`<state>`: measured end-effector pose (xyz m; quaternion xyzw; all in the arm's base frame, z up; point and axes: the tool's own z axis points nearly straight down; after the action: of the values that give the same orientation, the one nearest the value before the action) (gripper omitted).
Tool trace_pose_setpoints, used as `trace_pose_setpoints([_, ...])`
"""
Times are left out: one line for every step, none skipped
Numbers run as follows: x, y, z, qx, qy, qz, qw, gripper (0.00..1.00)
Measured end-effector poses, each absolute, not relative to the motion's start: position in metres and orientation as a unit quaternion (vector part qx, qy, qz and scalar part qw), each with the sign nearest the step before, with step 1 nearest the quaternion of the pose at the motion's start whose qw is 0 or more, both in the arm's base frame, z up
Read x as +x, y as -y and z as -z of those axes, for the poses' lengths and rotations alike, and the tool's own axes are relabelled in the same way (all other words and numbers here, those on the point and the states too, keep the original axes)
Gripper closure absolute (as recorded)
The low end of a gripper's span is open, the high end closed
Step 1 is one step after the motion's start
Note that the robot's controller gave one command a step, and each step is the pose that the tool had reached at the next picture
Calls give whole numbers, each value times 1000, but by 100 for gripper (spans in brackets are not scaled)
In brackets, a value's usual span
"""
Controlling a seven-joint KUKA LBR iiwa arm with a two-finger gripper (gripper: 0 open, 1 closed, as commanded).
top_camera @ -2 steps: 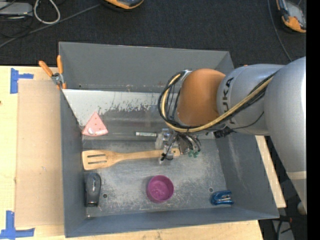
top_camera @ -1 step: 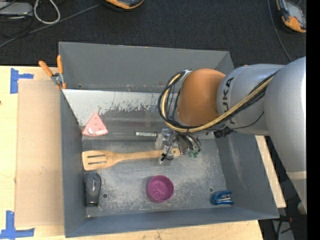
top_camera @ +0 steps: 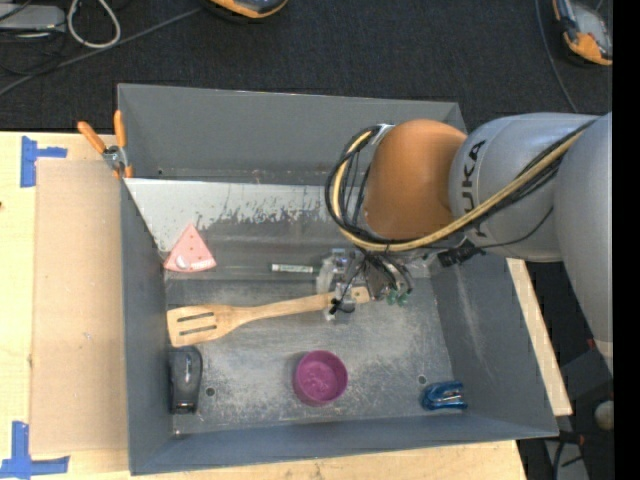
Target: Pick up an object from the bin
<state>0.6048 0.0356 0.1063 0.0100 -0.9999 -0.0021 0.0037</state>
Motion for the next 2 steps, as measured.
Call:
trace_pose_setpoints([606,-36,-137,10,1000,2,3,100])
trace_pose_setpoints([605,-36,-185,9,1000,2,5,100])
